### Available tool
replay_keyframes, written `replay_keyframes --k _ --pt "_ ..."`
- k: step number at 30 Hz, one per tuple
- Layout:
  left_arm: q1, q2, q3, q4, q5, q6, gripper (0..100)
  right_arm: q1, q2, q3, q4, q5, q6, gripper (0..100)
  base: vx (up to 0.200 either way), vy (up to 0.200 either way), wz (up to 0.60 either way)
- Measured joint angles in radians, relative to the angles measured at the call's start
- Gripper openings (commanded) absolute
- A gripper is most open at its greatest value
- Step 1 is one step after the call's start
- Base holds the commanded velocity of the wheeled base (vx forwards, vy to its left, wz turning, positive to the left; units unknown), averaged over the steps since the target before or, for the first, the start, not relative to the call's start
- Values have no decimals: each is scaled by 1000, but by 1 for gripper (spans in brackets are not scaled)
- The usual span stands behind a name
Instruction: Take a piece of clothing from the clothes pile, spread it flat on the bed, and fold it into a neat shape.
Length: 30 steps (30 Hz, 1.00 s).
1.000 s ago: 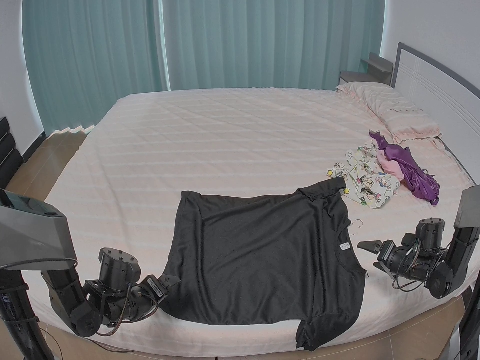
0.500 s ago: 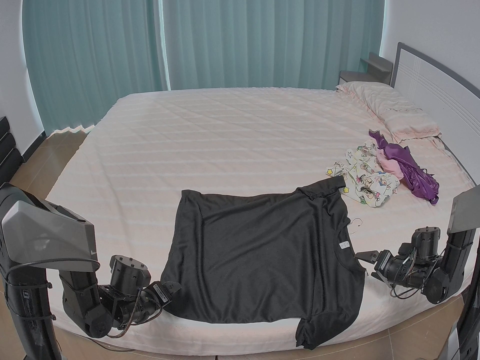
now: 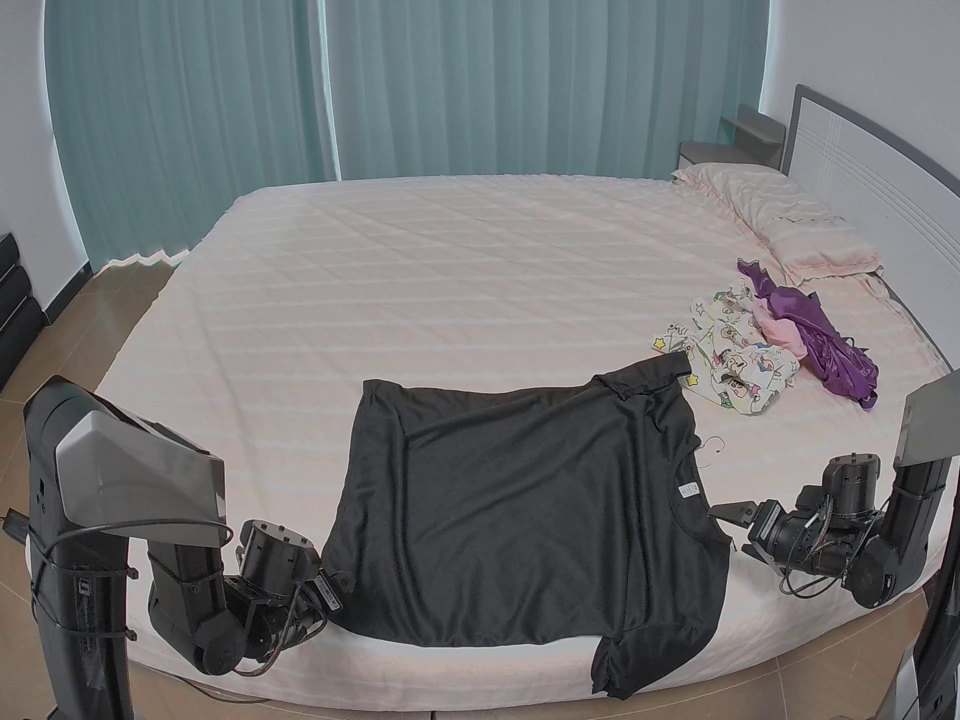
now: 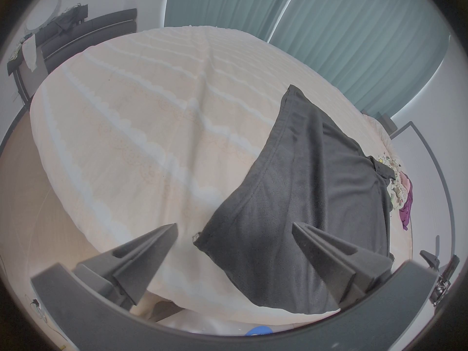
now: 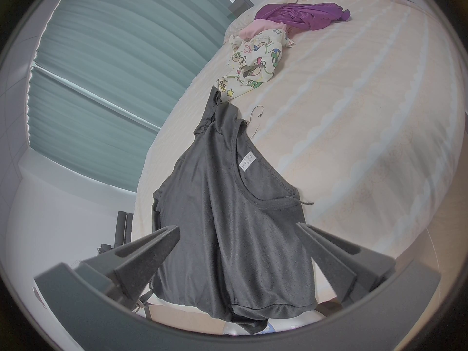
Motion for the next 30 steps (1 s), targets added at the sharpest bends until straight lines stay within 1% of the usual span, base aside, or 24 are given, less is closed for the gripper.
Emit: replay_keyframes --k 5,10,12,17,22,29,30 --pt "-1 11 4 2 1 2 0 1 0 -1 -1 0 -1 100 0 0 0" --pt "0 12 39 11 3 9 0 3 0 3 -1 0 -3 100 0 0 0" --pt "0 9 60 16 3 26 0 3 0 5 0 -1 -5 100 0 0 0" --pt "-1 -3 125 45 3 107 0 0 0 9 0 0 -8 100 0 0 0" --pt "-1 -11 160 99 3 129 0 -5 0 11 0 0 -8 100 0 0 0" --pt "-1 -17 167 95 1 129 0 -7 2 13 1 4 -9 100 0 0 0" --pt "-1 -19 167 94 -1 129 100 -7 3 13 1 5 -9 100 0 0 0"
